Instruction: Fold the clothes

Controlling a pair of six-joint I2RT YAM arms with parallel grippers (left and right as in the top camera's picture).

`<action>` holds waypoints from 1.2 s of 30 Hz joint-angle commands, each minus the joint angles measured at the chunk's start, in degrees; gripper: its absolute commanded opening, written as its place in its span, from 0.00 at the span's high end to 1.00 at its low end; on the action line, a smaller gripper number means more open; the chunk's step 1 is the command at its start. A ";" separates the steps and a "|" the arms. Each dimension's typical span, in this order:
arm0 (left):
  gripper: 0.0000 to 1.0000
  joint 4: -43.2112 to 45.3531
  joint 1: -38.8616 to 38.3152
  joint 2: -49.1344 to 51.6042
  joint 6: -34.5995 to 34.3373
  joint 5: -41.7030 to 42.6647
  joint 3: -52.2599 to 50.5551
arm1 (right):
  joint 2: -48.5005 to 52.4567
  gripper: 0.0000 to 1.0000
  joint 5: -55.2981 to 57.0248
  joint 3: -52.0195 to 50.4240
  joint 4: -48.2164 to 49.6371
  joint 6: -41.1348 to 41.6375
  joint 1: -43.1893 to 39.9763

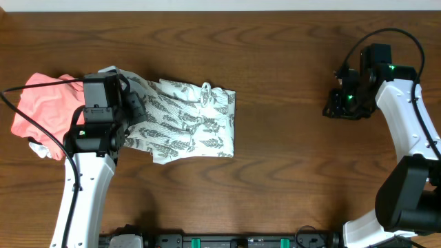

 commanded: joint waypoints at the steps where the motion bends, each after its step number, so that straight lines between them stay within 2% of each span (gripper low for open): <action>1: 0.94 -0.24 -0.17 0.13 0.94 -0.63 0.94 | -0.28 0.69 0.11 0.13 -0.37 -0.48 0.28; 6: 0.93 -1.42 -0.24 3.04 0.94 -0.42 0.92 | -0.28 0.69 0.11 0.13 -0.37 -0.46 0.28; 15: 0.93 -0.52 -3.67 14.91 0.92 -0.17 0.92 | -0.28 0.69 0.11 0.13 -0.31 -0.48 0.28; 23: 0.93 5.11 -10.43 24.44 0.92 -0.17 0.92 | -0.28 0.69 0.13 0.13 -0.42 -0.48 0.28; 30: 0.93 10.69 -18.01 28.24 -0.76 -0.17 0.92 | -0.28 0.69 0.13 0.13 -0.42 -0.48 0.28; 32: 0.87 11.61 -20.00 28.70 -0.74 -0.24 0.92 | -0.28 0.69 0.13 0.13 -0.39 -0.48 0.28; 33: 0.79 11.82 -20.70 28.76 -0.74 -0.28 0.92 | -0.28 0.69 0.13 0.13 -0.39 -0.48 0.28; 36: 0.38 11.91 -21.49 28.55 -0.74 -0.96 0.94 | -0.28 0.69 0.17 0.13 -0.42 -0.50 0.26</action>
